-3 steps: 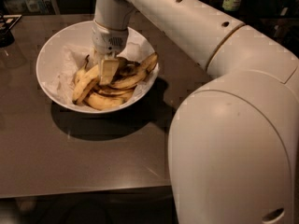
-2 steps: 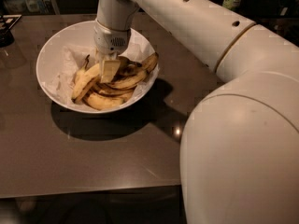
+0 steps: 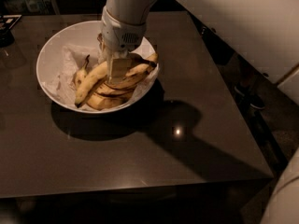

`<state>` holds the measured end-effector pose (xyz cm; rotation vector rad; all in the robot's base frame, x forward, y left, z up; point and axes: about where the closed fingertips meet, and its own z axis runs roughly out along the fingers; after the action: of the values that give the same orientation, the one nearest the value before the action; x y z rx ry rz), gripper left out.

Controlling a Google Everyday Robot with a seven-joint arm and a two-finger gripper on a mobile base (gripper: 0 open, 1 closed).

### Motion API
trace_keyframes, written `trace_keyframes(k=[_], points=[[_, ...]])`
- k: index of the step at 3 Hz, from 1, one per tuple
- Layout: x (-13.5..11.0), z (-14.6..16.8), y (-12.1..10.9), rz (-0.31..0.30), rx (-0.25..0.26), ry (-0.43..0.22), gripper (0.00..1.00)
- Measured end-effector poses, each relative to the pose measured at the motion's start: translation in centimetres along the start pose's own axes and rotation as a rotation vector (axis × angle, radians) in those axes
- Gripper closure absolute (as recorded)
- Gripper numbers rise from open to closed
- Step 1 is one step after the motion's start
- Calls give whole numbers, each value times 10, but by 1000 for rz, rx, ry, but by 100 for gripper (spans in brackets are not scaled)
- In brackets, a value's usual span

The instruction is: Pick banana from white bowl

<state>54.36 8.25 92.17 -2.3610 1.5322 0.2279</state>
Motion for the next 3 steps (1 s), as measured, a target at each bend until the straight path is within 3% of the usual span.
trace_keyframes(k=[1, 3], points=[[-1, -1, 0, 1, 0, -2, 100], [-8, -19, 45, 91, 5, -26, 100]])
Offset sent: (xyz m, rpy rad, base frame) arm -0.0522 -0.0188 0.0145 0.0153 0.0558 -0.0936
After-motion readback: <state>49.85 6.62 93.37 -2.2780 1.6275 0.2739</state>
